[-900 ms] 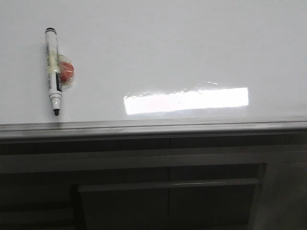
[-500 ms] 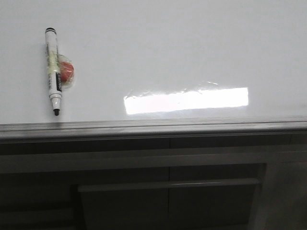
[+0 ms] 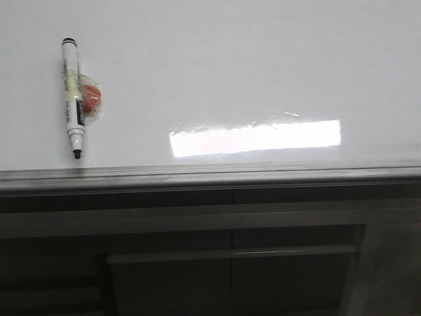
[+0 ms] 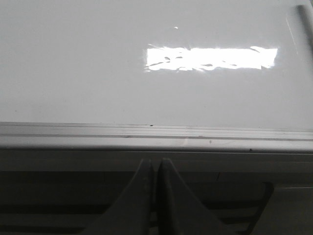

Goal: Write number 0 on whiteboard

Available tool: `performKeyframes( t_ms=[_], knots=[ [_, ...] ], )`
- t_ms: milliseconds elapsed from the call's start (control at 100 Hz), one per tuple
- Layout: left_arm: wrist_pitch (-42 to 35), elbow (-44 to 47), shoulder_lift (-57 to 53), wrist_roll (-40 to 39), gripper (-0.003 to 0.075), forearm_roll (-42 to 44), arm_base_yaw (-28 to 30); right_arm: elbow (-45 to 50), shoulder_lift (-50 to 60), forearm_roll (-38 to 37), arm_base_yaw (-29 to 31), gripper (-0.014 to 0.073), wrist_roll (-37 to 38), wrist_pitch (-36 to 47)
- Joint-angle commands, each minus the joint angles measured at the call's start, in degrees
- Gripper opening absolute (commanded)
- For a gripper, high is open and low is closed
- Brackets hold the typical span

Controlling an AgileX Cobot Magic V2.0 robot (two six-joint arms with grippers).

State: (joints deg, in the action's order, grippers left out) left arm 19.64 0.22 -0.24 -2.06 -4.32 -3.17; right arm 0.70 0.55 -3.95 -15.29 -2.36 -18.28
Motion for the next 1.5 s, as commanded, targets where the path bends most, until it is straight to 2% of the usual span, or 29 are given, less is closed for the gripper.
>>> performKeyframes(
  t_ms=[0,40,110,120,210,290,380,480,540,620,730,850,920,960,1050,1110,1160,1220,1350,1490],
  knots=[
    [-3.2,1.8,-1.6,-0.4,-0.0020,0.6,0.1,0.7,1.2,0.1,0.3,-0.0057,-0.1,2.4],
    [-4.3,1.8,-1.6,-0.4,-0.0020,-0.6,0.1,0.7,1.2,0.1,0.3,-0.0057,-0.1,3.6],
    [-9.2,1.8,-1.6,-0.4,-0.0020,-8.3,0.1,0.7,1.2,1.1,0.3,-0.0057,-0.1,9.2],
    [-10.4,1.8,-1.6,-0.4,-0.0020,-12.3,0.1,0.7,1.2,1.5,0.3,-0.0057,-0.1,10.8],
    [-16.1,1.8,-1.6,-0.4,-0.0020,-31.1,0.1,0.7,1.2,8.2,0.3,-0.0058,-0.1,20.9],
    [-19.3,1.8,-1.6,-0.4,-0.0020,-43.0,0.1,0.7,1.2,15.1,0.3,-0.0057,-0.1,27.9],
    [-20.8,1.8,-1.6,-0.4,-0.0020,-51.1,0.1,0.7,1.2,18.9,0.3,-0.0057,-0.1,34.7],
    [-20.8,1.5,-1.6,-0.4,-0.0020,-54.5,0.1,0.4,1.2,25.4,0.3,-0.0057,0.3,38.0],
    [-19.6,0.6,-1.6,0.0,-0.0020,-53.4,-0.2,-0.7,1.2,31.4,0.3,-0.0057,1.3,37.0],
    [-15.7,-3.3,-1.2,4.2,-0.0020,-46.5,-0.8,-4.2,0.8,30.9,0.3,-0.0057,0.8,30.2],
    [-7.4,-11.9,2.9,11.3,-0.0019,-34.3,-1.3,-11.8,-1.9,23.6,0.3,-0.0057,-2.4,12.5],
    [6.2,-24.1,13.9,17.0,-0.0017,-20.9,-1.3,-19.0,-7.8,17.1,0.3,-0.0055,-2.8,2.8],
    [12.6,-29.6,22.1,18.5,0.0017,-16.0,-1.3,-21.8,-11.6,16.1,0.3,-0.0023,-2.8,2.8],
    [15.0,-31.8,26.8,18.5,0.0068,-15.0,-1.3,-22.9,-13.8,16.1,0.3,0.0011,-2.8,3.6],
    [17.8,-36.2,35.6,18.7,0.0236,-16.4,-1.9,-24.7,-17.9,16.1,0.3,0.0114,-2.8,6.3],
    [19.0,-38.5,40.5,20.3,0.0366,-20.5,-3.0,-25.4,-20.1,16.1,0.3,0.0183,-2.8,7.8],
    [20.0,-40.0,43.8,22.6,0.0435,-24.2,-4.6,-25.4,-21.9,16.1,0.3,0.0242,-2.8,8.8],
    [20.3,-41.4,47.1,22.8,0.0438,-27.5,-7.4,-25.4,-23.4,16.1,0.3,0.0279,-2.8,8.9],
    [18.6,-43.9,52.7,18.4,0.0363,-29.3,-14.2,-25.4,-25.5,16.1,0.3,0.0288,-2.8,8.0],
    [17.3,-46.3,58.5,6.4,0.0349,-21.6,-20.5,-25.4,-26.6,16.1,0.3,0.0288,-2.8,8.5]
  ],
)
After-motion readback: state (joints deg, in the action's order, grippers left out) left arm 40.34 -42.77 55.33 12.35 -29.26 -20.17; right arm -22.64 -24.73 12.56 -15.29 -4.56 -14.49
